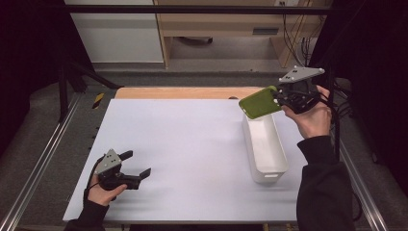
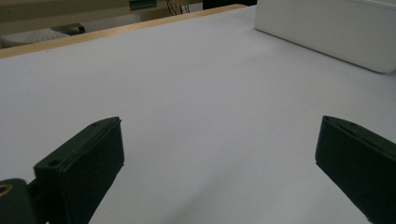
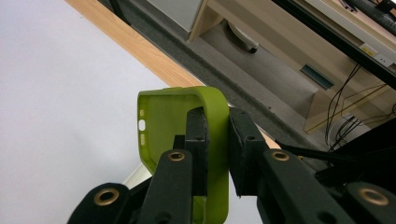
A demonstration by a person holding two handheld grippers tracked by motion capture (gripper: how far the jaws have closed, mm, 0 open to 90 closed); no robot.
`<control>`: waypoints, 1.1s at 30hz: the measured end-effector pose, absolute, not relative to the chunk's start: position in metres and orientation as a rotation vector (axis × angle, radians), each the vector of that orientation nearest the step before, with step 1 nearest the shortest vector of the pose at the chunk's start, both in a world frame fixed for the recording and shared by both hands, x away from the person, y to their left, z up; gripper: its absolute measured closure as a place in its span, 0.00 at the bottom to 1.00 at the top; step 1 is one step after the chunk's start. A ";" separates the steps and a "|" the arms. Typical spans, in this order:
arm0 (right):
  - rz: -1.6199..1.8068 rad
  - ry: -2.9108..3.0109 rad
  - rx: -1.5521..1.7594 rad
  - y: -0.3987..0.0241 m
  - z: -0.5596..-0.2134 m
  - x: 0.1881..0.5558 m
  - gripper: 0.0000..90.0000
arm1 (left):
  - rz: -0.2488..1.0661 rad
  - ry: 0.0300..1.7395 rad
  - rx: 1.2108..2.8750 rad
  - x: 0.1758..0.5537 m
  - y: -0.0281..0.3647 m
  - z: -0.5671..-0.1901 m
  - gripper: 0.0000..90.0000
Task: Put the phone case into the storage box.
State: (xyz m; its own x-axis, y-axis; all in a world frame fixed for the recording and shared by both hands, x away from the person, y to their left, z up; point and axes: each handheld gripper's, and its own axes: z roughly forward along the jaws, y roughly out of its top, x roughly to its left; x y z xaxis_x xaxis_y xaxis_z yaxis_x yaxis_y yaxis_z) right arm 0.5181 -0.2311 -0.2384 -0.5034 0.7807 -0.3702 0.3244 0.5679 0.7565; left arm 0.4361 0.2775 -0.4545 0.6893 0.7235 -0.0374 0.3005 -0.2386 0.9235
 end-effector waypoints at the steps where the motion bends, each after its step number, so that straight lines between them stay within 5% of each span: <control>1: 0.804 2.080 0.883 -0.232 -0.238 0.519 0.88 | 0.491 0.809 1.824 0.436 0.278 -0.454 0.01; 33: 0.645 2.234 0.675 -0.241 -0.247 0.557 0.88 | 0.464 0.814 1.832 0.440 0.275 -0.461 0.01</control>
State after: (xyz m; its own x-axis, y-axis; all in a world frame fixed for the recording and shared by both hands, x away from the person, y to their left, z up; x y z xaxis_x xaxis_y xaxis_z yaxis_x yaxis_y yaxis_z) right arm 0.5567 -0.2409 -0.2469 -0.6150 0.6266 -0.4788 0.2752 0.7395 0.6143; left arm 0.4402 0.2752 -0.4612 0.6954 0.7165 -0.0551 0.3179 -0.2379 0.9178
